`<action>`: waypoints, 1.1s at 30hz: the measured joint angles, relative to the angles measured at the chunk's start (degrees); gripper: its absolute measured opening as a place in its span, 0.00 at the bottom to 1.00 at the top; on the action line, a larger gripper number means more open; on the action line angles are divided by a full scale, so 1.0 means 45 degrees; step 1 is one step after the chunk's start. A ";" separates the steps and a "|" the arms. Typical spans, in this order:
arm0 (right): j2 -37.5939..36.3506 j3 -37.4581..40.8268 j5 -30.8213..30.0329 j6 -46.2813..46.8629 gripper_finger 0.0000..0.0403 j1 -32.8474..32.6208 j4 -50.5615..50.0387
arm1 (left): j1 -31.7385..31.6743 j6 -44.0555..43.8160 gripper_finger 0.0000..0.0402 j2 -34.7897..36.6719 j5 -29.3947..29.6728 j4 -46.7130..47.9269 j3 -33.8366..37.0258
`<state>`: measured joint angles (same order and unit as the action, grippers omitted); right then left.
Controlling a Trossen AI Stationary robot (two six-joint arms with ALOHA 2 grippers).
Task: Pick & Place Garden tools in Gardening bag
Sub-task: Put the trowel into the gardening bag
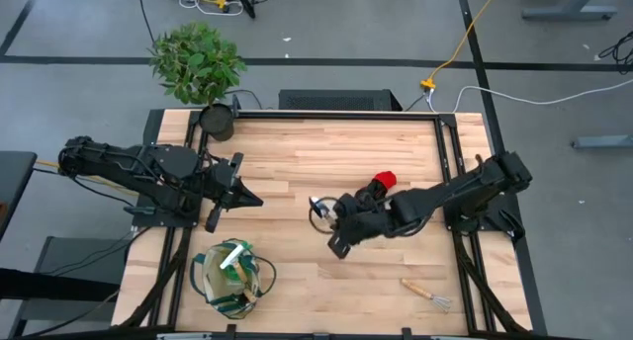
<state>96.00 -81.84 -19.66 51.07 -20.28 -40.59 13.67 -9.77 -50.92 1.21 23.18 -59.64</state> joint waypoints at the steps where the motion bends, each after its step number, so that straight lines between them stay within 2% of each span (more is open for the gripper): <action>1: -0.0122 0.0000 -0.0058 -0.0145 0.13 0.0111 0.0211 | 0.0000 0.0001 0.01 0.0000 0.0004 -0.0009 0.0000; 8: -0.0856 0.0000 -0.0025 -0.0493 0.13 0.0950 0.1343 | 0.0000 0.0537 0.01 -0.0005 0.0149 -0.0140 0.0000; 18: -0.1683 0.0000 0.1562 0.0236 0.13 0.2663 0.3271 | 0.0000 0.2009 0.01 -0.0004 0.0703 -0.0261 0.0000; 29: -0.2045 -0.0005 0.3501 0.0814 0.13 0.4479 0.5465 | 0.0000 0.4969 0.07 -0.0023 0.1825 -0.0501 -0.0010; 33: -0.2073 -0.0005 0.3725 0.1208 0.13 0.4912 0.6217 | 0.0005 0.6115 0.10 -0.0035 0.2470 -0.0514 -0.0012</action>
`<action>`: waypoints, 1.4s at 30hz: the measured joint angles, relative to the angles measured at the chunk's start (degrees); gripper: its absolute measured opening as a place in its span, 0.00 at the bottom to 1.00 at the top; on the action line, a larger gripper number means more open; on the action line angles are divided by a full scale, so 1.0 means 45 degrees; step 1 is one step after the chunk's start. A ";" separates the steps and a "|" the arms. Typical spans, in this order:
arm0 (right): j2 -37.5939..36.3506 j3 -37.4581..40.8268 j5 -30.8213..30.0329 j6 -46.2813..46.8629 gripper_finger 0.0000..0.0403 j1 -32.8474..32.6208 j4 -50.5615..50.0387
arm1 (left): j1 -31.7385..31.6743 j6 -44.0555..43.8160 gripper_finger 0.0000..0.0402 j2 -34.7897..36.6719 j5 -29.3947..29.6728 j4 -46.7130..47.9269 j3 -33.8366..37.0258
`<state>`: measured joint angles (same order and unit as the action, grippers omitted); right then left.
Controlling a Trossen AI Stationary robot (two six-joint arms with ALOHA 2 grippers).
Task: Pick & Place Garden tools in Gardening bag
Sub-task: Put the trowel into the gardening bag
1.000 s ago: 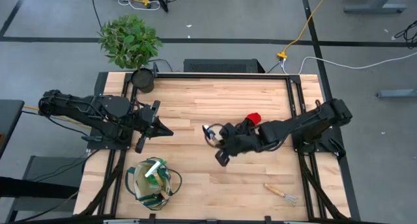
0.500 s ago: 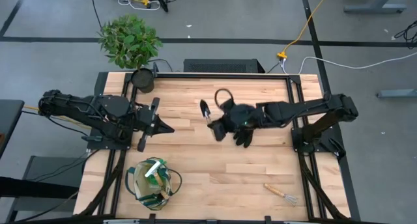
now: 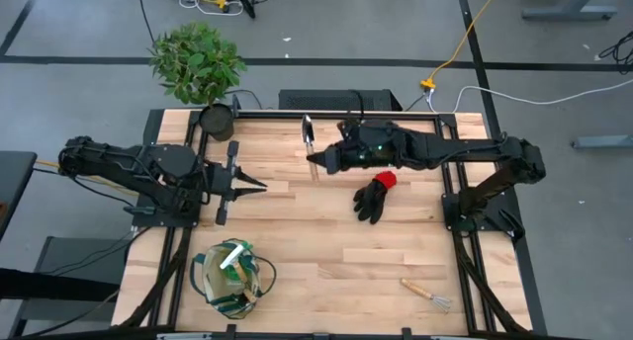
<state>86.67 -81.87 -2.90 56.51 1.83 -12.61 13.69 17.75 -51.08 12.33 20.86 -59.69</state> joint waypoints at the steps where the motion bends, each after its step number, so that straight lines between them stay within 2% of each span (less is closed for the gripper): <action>1: 0.0000 0.0000 0.0054 0.0038 0.13 0.0085 0.0160 | -0.0001 0.0226 0.12 -0.0039 0.0202 -0.0009 0.0002; 8: 0.0005 0.0000 0.0496 0.0015 0.14 0.0520 0.1188 | -0.0005 0.3052 0.26 -0.0245 0.1563 -0.0837 0.0002; 17: 0.0010 0.0000 0.1200 0.0058 0.14 0.0829 0.1744 | -0.0170 0.5365 0.50 -0.0741 0.1826 -0.1749 0.0002; 22: 0.0019 0.0000 0.1569 0.1479 0.14 0.0947 0.2044 | -0.0175 0.7538 0.58 -0.1392 0.1897 -0.1739 0.0002; 27: 0.0019 0.0000 0.2134 0.2658 0.14 0.1155 0.2154 | -0.0172 0.9751 0.59 -0.2224 0.2547 -0.2314 0.0005; 33: 0.0019 0.0000 0.2368 0.2599 0.14 0.1175 0.2218 | -0.0170 1.0789 0.55 -0.2919 0.3014 -0.3123 0.0012; 38: 0.0019 0.0000 0.2700 0.2334 0.14 0.1171 0.2181 | -0.0166 1.2826 0.51 -0.3278 0.3025 -0.3466 0.0012; 42: 0.0019 0.0000 0.3206 0.2805 0.14 0.1175 0.2189 | -0.0170 1.4169 0.47 -0.3506 0.3645 -0.4224 0.0012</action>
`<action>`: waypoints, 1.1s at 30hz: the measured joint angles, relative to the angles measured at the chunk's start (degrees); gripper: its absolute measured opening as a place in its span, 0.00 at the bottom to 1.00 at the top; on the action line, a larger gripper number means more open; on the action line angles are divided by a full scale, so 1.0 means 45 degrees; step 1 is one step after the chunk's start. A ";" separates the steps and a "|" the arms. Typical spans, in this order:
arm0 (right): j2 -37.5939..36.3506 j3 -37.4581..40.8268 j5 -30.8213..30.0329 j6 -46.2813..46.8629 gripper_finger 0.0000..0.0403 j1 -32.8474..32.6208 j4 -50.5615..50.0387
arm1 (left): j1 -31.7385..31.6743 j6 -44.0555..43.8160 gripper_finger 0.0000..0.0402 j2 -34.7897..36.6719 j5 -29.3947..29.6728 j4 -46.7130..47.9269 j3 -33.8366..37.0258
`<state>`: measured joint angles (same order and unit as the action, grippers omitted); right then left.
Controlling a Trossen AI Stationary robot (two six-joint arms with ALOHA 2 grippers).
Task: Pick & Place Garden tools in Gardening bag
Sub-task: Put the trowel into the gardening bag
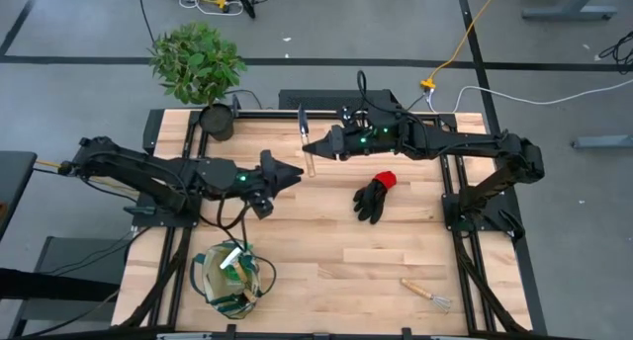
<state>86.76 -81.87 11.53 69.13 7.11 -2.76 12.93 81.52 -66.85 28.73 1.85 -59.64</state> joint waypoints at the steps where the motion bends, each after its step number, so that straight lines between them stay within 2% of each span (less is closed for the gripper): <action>1: 0.0000 0.0000 0.0058 0.0144 0.14 -0.0005 -0.0005 | 0.0000 0.0252 0.47 -0.0012 0.0164 -0.0135 0.0000; 11: 0.0005 0.0000 0.0351 0.0431 0.15 0.0073 -0.0126 | 0.0000 0.1762 0.41 0.0001 0.0235 -0.1499 -0.0005; 19: 0.0010 0.0000 0.0346 0.0868 0.15 0.0223 -0.0093 | -0.0146 0.1998 0.41 -0.0006 0.0233 -0.1791 -0.0005; 26: 0.0010 0.0000 0.0319 0.0871 0.15 0.0223 0.0006 | -0.0333 0.2050 0.41 -0.0526 0.0215 -0.2081 0.0000; 33: 0.0029 0.0000 0.0312 0.0871 0.15 0.0209 -0.0016 | -0.0348 0.2590 0.41 -0.1207 0.0221 -0.3743 -0.0004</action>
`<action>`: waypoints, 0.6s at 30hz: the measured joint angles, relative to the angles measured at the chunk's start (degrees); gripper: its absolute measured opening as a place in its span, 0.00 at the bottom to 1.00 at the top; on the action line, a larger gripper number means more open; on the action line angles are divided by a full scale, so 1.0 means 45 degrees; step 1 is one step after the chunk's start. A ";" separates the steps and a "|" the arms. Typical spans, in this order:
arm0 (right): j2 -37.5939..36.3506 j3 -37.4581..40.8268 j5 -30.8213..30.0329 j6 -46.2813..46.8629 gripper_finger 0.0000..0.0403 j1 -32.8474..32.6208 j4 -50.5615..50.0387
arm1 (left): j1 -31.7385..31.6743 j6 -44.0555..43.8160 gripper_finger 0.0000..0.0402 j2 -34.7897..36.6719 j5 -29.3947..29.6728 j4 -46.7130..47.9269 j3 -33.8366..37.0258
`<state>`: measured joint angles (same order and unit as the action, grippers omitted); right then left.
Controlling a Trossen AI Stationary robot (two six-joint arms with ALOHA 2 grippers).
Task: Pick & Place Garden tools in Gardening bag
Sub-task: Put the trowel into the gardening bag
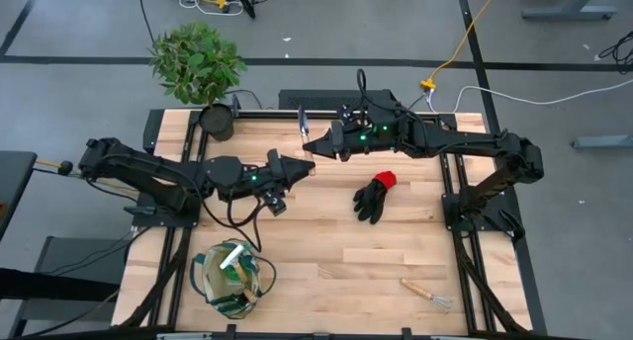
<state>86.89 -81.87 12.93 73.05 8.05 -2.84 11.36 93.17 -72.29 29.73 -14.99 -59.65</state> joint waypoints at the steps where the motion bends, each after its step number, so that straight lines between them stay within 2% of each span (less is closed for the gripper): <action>1: 0.0000 0.0000 0.0000 -0.0008 0.15 0.0000 -0.0014 | -0.0041 0.0233 0.41 -0.0080 -0.0008 -0.0132 0.0004; 18: 0.0000 0.0000 0.0061 -0.0240 0.15 0.0004 -0.0159 | -0.0429 0.1131 0.38 -0.0443 -0.0335 -0.0540 0.0004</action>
<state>86.89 -81.87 13.20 71.96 8.07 -3.55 9.43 98.26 -74.28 28.22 -17.42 -59.64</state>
